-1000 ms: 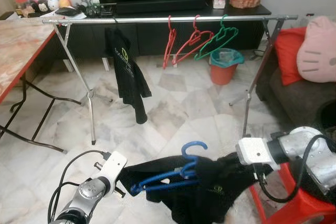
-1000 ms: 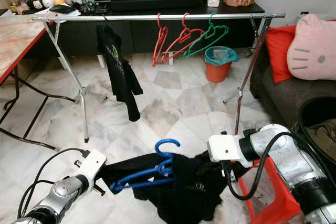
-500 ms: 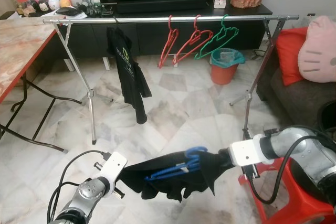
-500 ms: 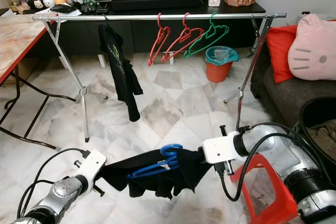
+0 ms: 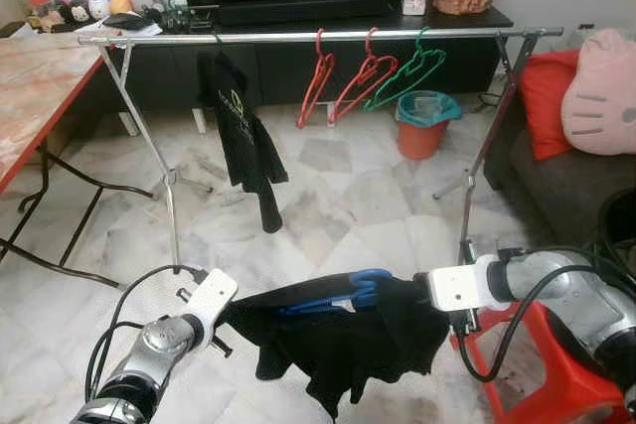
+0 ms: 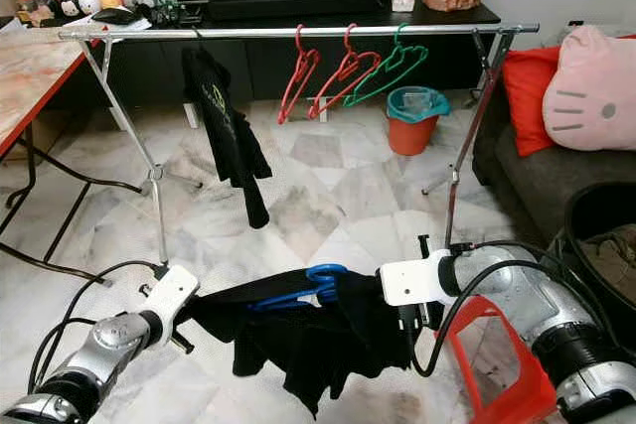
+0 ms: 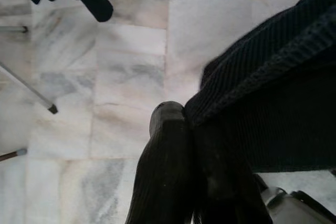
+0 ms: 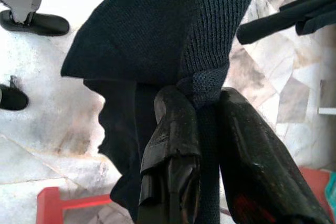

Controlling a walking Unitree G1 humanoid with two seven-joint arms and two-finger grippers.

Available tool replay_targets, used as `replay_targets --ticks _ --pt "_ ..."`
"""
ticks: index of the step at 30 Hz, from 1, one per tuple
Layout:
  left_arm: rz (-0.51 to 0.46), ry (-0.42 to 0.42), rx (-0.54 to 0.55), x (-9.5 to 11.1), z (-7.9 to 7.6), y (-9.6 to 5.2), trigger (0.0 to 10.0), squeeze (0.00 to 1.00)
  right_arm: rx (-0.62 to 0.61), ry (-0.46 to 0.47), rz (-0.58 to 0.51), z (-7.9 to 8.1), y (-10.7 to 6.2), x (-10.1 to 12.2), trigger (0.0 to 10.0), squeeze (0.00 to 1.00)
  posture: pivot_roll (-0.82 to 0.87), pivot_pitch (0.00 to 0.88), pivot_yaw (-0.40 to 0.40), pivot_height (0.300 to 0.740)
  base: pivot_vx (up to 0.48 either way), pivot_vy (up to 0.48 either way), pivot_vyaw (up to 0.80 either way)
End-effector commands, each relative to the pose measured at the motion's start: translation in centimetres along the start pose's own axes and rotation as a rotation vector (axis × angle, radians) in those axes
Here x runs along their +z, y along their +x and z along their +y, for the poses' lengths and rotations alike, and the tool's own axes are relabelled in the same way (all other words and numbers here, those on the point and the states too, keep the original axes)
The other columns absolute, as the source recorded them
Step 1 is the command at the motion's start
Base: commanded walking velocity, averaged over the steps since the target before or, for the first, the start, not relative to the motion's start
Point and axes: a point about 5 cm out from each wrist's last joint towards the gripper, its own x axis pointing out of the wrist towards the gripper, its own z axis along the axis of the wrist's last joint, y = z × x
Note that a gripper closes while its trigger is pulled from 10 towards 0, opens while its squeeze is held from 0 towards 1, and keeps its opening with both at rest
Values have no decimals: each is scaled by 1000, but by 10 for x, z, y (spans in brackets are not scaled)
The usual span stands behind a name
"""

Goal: Hang hanger

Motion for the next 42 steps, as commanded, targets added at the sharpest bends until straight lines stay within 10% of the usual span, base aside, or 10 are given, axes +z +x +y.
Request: replay_targets --ticks 1,20,42 --pt "-3 -40 1 4 13 -5 10000 0 -56 25 7 0 5 2 0 0 -40 0 71 740 0 0 0" --pt "-202 -121 -113 63 12 -9 10000 0 -140 114 115 9 47 16 0 0 -37 0 66 740 0 0 0" --pt "-324 -78 -342 96 -22 -21 10000 0 -493 597 -15 -10 90 47 0 0 -28 0 52 740 0 0 0"
